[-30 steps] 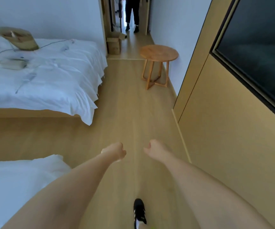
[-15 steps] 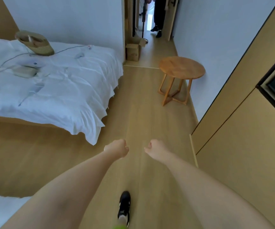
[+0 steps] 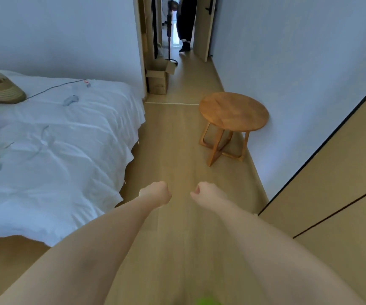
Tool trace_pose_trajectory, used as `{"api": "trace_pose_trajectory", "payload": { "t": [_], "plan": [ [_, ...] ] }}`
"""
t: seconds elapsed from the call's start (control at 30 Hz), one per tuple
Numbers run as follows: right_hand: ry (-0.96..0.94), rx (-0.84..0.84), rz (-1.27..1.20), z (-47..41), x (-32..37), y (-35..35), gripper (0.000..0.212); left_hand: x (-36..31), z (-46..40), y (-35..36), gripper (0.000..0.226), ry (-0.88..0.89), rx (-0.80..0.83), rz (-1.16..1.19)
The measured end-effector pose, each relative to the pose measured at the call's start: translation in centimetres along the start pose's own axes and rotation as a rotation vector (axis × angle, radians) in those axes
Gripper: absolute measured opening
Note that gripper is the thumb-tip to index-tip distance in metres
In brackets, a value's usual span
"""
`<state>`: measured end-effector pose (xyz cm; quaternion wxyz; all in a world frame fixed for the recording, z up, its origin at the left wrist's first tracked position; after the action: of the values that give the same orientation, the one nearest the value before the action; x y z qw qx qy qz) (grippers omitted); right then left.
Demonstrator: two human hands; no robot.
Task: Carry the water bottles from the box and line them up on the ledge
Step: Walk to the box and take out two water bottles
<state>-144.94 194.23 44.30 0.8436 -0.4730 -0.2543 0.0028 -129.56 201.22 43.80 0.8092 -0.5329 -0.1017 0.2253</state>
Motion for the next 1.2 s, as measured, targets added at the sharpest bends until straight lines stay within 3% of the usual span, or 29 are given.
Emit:
{"api": "trace_pose_trajectory", "payload": {
  "t": [0.37, 0.57, 1.03, 1.2],
  "plan": [
    [-0.026, 0.003, -0.01, -25.8, 3.8, -9.7, 0.037, -0.6, -25.6, -8.2, 0.022, -0.022, 0.044, 0.007],
    [-0.093, -0.026, 0.019, -40.5, 8.6, -18.6, 0.036, -1.7, -39.8, -17.0, 0.019, -0.032, 0.006, 0.05],
    [-0.133, -0.034, 0.033, -72.9, 21.0, -28.0, 0.037, 7.4, -73.6, -31.2, 0.017, -0.043, -0.029, 0.052],
    [-0.1, -0.049, -0.017, -82.7, 25.6, -32.5, 0.038, 8.8, -85.1, -39.8, 0.029, 0.007, -0.043, 0.003]
  ]
}}
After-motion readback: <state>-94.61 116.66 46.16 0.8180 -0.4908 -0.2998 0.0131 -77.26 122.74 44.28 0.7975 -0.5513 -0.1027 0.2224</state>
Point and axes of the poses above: each hand's wrist, its own z-axis away from the middle knuckle, its own y-axis out of the palm, x = y × z, the point moved 10 cm from there along -z, towards the middle knuckle, and after that the axes turned 9 degrees about -z, right-handed, at the moved point
